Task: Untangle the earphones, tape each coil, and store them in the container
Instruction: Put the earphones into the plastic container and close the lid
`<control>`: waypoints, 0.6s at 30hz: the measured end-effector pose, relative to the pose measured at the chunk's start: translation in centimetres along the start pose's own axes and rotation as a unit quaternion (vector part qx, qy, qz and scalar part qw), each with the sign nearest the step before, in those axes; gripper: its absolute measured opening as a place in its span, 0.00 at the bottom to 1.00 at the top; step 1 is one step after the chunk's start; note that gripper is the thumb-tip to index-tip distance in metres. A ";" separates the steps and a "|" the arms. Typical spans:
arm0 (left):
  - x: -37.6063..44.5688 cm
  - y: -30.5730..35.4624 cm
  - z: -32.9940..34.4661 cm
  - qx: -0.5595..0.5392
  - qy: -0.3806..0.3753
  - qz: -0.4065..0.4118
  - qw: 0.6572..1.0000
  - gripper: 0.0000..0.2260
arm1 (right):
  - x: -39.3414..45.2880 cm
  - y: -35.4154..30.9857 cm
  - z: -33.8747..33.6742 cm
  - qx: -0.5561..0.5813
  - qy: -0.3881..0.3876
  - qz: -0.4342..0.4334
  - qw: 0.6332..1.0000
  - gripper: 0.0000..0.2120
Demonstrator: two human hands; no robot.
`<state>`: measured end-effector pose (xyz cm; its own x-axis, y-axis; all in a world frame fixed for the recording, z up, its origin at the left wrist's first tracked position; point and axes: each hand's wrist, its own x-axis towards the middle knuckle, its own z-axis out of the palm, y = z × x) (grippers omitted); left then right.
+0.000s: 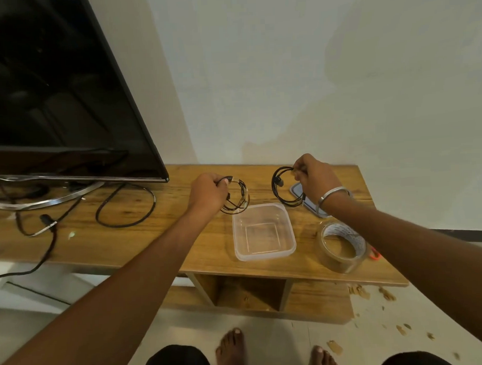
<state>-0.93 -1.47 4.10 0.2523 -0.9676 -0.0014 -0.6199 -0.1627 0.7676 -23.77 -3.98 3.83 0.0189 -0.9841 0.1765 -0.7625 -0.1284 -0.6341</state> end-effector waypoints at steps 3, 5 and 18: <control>-1.4 0.7 0.8 -0.013 -0.022 -0.011 1.000 0.09 | -0.8 0.0 -1.0 -0.005 0.006 -0.003 1.000 0.06; -2.5 0.9 1.5 -0.008 -0.037 -0.016 0.999 0.09 | -1.3 -0.1 -1.6 -0.008 0.008 -0.004 1.000 0.06; -5.2 0.0 5.9 0.036 -0.103 -0.072 0.991 0.09 | -4.1 0.0 -2.1 0.003 -0.025 0.005 1.000 0.07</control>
<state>-6.64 2.41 0.29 0.1891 -0.9512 -0.2439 -0.6424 -0.3077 0.7019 -25.26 0.29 4.69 0.0433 -0.9902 0.1326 -0.7591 -0.1189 -0.6400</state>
